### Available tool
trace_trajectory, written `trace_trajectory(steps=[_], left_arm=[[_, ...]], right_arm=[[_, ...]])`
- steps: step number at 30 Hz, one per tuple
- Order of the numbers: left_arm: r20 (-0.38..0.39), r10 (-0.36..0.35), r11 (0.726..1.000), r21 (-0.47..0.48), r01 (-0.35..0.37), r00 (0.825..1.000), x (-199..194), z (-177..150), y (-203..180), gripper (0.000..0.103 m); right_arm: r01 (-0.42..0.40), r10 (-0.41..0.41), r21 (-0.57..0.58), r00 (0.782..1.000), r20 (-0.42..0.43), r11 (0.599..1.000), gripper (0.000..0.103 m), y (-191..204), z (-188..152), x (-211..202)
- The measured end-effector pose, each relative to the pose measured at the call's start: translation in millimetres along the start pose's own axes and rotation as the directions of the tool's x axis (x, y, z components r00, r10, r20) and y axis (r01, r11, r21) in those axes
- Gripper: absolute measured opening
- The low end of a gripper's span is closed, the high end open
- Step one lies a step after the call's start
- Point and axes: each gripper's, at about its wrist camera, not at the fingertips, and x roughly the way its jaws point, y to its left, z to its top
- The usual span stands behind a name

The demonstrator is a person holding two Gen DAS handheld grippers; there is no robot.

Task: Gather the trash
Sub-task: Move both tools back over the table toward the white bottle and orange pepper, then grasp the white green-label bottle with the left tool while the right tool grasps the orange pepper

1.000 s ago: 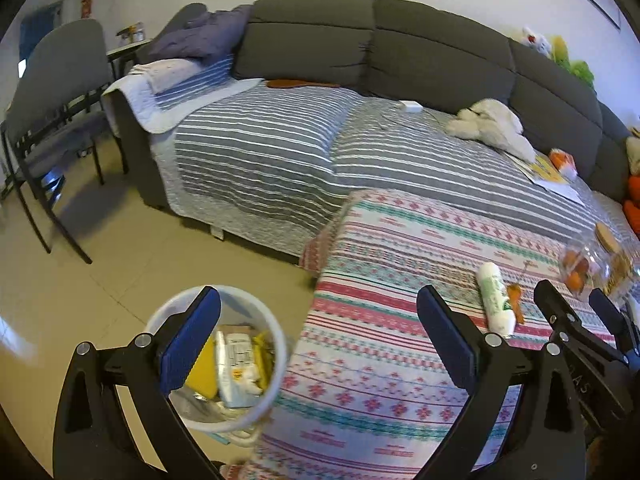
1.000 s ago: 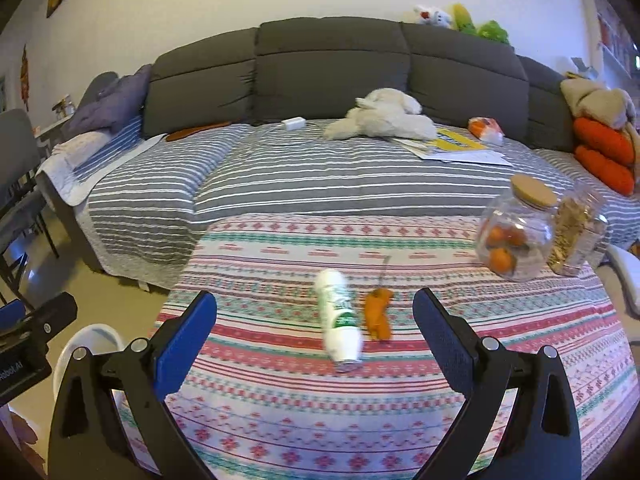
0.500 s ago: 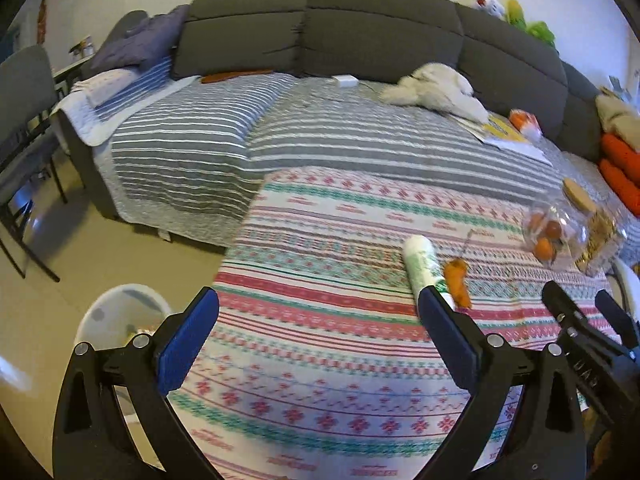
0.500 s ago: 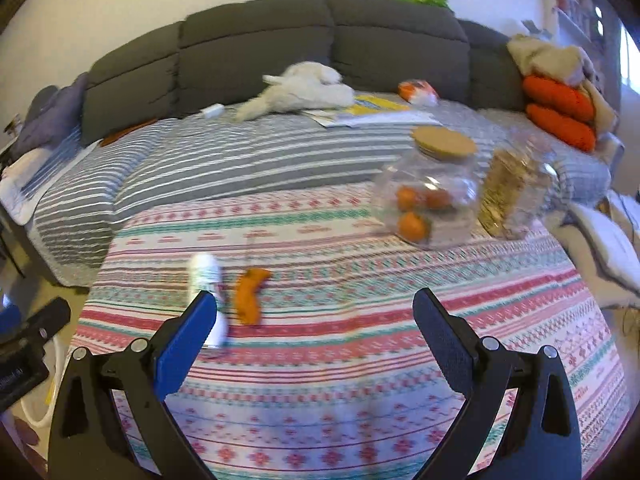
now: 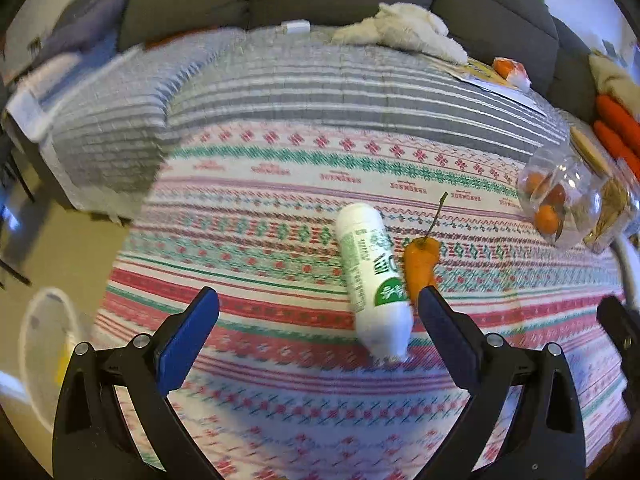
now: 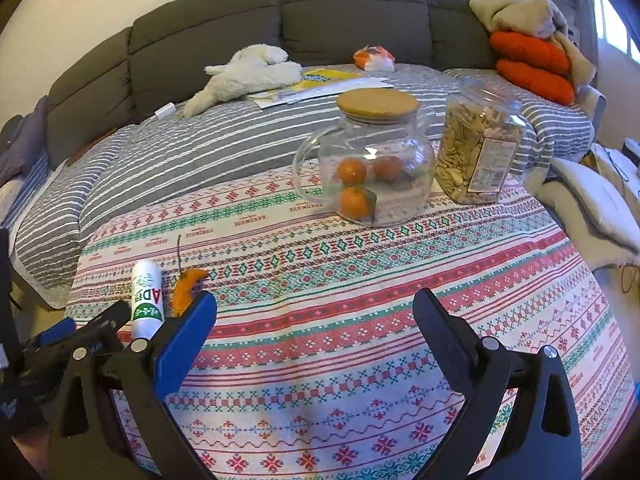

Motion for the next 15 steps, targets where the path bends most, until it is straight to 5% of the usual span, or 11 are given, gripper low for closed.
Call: trace_trajectory(steps=[4, 7, 10, 12, 15], left_arm=[[-0.012, 0.001, 0.999, 0.05, -0.001, 1.0, 18, 7, -14, 0.092], [-0.049, 0.006, 0.997, 0.075, -0.003, 0.999, 37, 9, -20, 0.081], [-0.094, -0.015, 0.995, 0.095, 0.024, 0.995, 52, 9, -23, 0.065], [-0.114, -0.055, 0.996, 0.065, 0.063, 0.992, 54, 8, -17, 0.04], [-0.111, -0.091, 0.995, 0.033, 0.095, 0.99, 44, 6, -9, 0.035]], right_arm=[[0.009, -0.008, 0.032, 1.0, -0.014, 0.999, 0.096, -11, 4, 8], [0.006, -0.004, 0.067, 0.999, -0.033, 0.998, 0.096, -17, 7, 16], [0.006, -0.002, 0.071, 0.999, -0.049, 0.997, 0.096, -14, 8, 25], [-0.004, 0.008, 0.068, 0.998, -0.054, 0.998, 0.096, -10, 8, 29], [-0.021, 0.025, 0.062, 0.998, -0.062, 0.998, 0.096, 1, 8, 35]])
